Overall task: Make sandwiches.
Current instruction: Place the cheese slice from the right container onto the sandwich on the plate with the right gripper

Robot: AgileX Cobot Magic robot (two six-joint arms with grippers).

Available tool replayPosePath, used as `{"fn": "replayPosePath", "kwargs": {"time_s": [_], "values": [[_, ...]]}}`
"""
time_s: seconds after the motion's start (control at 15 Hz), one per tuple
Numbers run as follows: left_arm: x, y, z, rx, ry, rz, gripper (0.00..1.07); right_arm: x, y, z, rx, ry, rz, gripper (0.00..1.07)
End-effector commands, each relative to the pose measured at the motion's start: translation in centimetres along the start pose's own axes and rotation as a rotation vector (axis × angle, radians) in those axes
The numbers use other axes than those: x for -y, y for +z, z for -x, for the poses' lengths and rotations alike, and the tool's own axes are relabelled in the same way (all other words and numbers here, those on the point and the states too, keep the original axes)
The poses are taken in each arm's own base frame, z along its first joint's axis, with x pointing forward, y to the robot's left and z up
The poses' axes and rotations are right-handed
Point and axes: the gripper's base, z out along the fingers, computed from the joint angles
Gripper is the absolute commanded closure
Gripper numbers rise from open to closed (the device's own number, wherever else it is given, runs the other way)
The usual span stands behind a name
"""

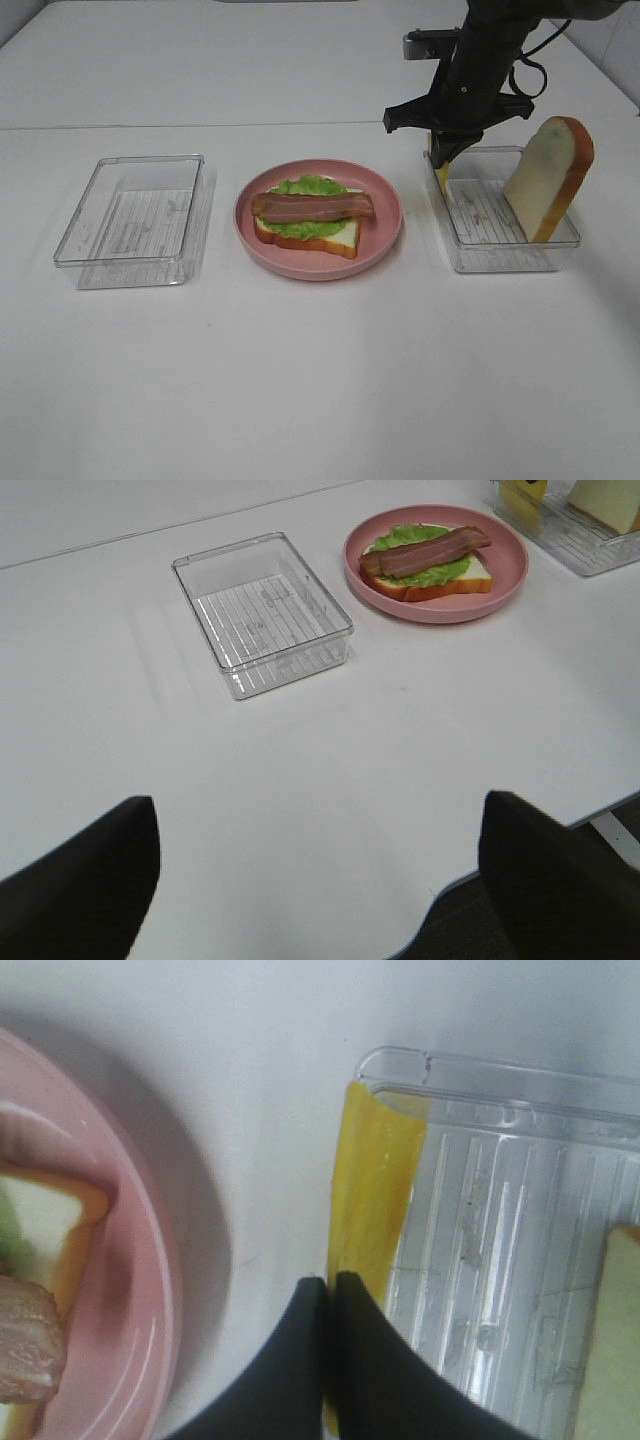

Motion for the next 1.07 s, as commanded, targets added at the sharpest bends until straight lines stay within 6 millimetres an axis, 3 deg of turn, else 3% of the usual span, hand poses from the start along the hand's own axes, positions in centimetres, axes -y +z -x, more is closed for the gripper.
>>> {"fn": "replayPosePath", "kwargs": {"time_s": [0.07,0.27,0.47,0.6,0.73,0.87,0.93,1.07], "values": [[0.0,-0.1,0.0,0.016,-0.005,-0.004,0.24,0.4,-0.9,0.4,0.012,-0.016,-0.017,1.07],[0.0,-0.1,0.0,0.016,-0.005,-0.004,0.24,0.4,-2.4,1.3,0.025,-0.010,-0.017,1.07],[0.0,-0.1,0.0,0.016,-0.005,-0.004,0.24,0.3,-6.4,2.6,0.085,0.005,0.014,1.07],[0.0,-0.1,0.0,0.016,-0.005,-0.004,0.24,0.0,-7.4,2.6,0.102,0.016,0.049,1.07],[0.0,-0.1,0.0,0.016,-0.005,-0.004,0.24,-1.3,-9.7,2.7,0.136,-0.001,0.191,1.07],[0.0,-0.1,0.0,0.016,-0.005,-0.004,0.24,-2.4,-10.2,2.5,0.125,-0.012,0.319,1.07],[0.0,-0.1,0.0,0.016,-0.005,-0.004,0.24,-4.0,-10.4,2.1,0.107,-0.023,0.499,1.07],[0.0,-0.1,0.0,0.016,-0.005,-0.004,0.24,-5.3,-9.4,1.5,0.088,0.005,0.656,1.07]]}}
